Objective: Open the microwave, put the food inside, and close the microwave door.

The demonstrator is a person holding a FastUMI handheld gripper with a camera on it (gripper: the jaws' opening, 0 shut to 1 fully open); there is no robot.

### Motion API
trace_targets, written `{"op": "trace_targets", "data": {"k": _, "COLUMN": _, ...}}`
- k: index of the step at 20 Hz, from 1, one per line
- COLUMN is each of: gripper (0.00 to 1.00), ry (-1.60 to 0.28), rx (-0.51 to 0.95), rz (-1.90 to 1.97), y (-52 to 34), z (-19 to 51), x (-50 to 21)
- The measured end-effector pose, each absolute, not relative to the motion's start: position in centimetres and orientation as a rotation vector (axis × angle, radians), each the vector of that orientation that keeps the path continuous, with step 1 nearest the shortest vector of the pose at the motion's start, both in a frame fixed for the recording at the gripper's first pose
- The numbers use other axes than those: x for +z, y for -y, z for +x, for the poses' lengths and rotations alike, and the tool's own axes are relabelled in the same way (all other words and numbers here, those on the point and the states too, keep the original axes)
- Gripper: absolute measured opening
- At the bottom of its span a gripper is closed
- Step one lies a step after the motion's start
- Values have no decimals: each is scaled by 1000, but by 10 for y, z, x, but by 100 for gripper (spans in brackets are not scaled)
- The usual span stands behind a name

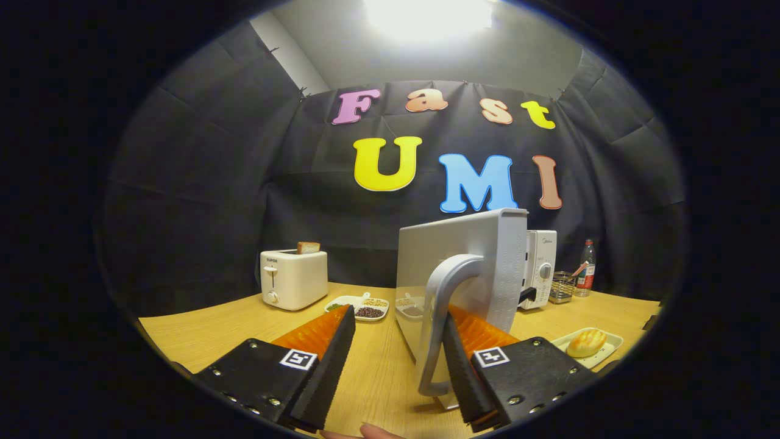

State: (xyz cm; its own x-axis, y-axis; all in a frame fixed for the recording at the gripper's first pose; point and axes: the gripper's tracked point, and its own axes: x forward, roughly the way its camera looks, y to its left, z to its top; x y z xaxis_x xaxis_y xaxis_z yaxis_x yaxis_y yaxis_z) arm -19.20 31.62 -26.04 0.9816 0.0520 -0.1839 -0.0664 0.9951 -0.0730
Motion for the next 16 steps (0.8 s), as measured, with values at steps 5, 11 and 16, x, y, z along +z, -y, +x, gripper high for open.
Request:
{"op": "trace_targets", "data": {"k": 5, "gripper": 90, "ry": -189, "rx": 120, "rz": -93, "y": -307, "z": -215, "x": -248}}
{"op": "trace_targets", "data": {"k": 11, "gripper": 89, "ry": -79, "rx": 287, "rz": -134, "y": -297, "z": -258, "x": -224}}
{"op": "trace_targets", "data": {"k": 16, "gripper": 89, "ry": -107, "rx": 344, "rz": -164, "y": -233, "z": -268, "x": -232}}
